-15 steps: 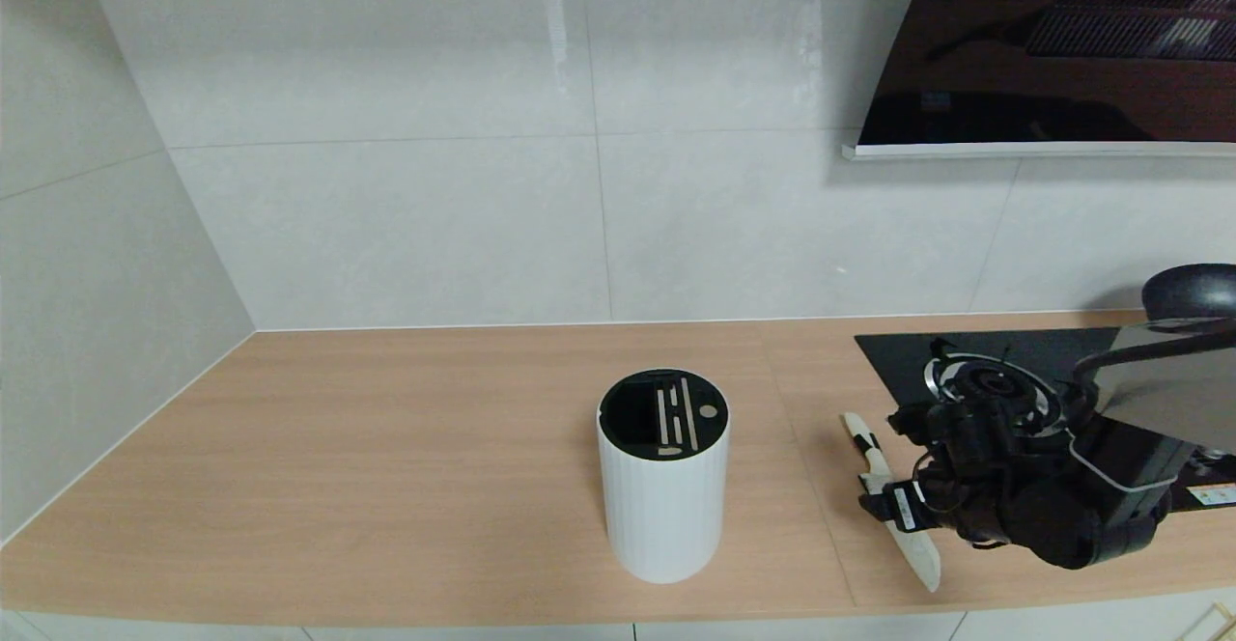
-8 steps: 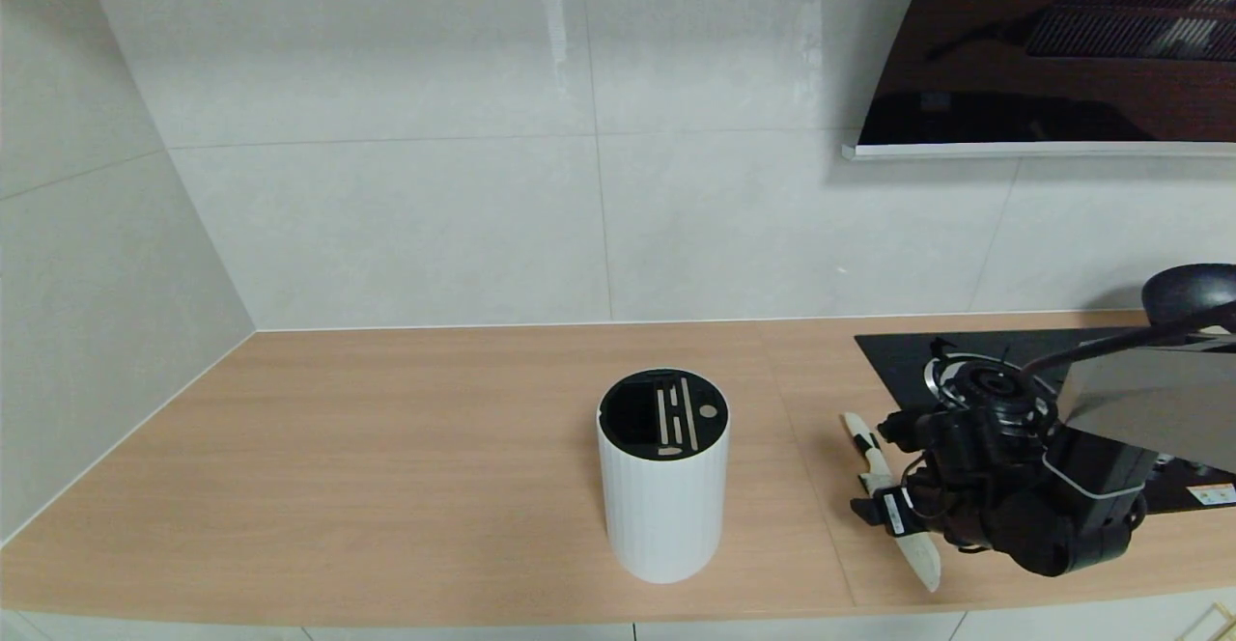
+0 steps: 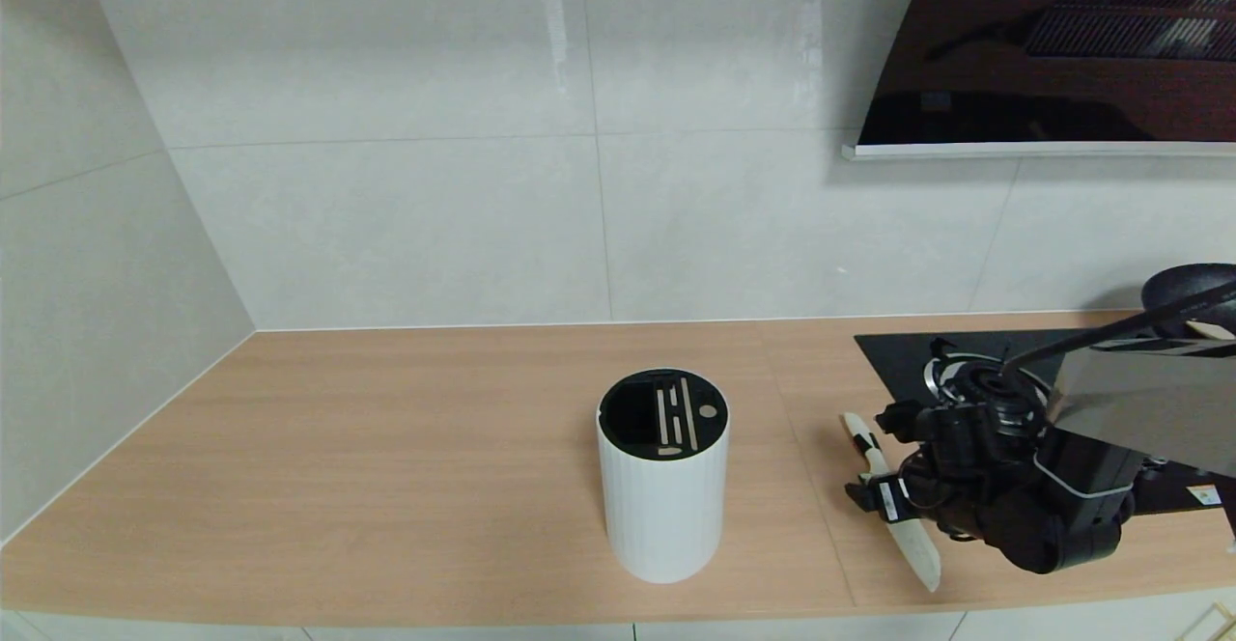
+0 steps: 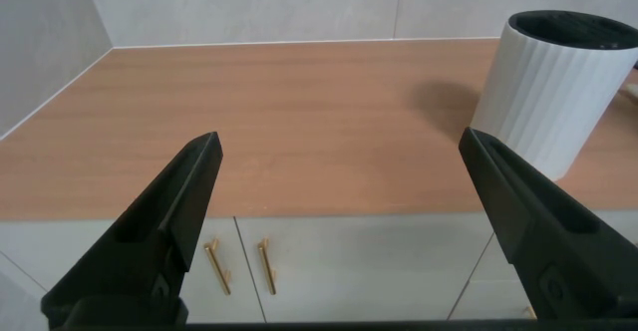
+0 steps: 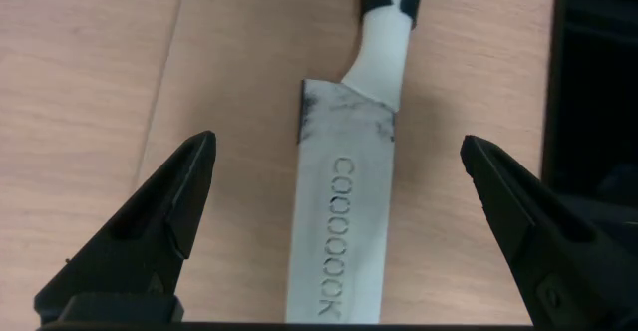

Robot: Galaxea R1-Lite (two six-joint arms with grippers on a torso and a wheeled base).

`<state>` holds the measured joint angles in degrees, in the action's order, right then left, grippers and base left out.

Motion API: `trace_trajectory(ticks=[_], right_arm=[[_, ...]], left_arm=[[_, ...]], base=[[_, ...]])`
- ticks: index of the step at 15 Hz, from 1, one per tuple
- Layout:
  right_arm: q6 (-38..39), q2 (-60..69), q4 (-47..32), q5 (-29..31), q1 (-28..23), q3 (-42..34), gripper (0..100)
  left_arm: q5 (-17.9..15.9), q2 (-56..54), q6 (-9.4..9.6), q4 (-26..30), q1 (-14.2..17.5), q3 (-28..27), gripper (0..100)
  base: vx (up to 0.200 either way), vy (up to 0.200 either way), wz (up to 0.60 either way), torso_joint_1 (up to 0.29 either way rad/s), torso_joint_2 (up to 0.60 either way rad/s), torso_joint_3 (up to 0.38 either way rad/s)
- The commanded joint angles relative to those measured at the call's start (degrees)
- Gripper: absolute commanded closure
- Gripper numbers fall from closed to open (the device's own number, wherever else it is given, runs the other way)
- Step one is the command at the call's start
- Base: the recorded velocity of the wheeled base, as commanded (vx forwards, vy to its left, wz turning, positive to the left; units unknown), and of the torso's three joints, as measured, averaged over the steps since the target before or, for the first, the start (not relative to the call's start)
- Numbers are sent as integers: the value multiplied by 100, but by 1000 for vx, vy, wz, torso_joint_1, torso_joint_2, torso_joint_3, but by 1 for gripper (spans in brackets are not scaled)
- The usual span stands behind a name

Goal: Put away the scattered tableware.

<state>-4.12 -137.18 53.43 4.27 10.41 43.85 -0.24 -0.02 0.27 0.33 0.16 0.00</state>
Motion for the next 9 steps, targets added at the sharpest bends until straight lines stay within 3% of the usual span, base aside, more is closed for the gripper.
trace_trajectory(ticks=[1, 9], right_arm=[[-1, -160, 1, -5, -4, 159, 0], [8, -467, 1, -66, -118, 388, 0]], left_arm=[[-2, 2, 0, 2, 2, 0, 0], [-2, 2, 0, 2, 2, 0, 0]], base=[[0, 0, 0, 0, 0, 0], [0, 0, 0, 0, 0, 0]])
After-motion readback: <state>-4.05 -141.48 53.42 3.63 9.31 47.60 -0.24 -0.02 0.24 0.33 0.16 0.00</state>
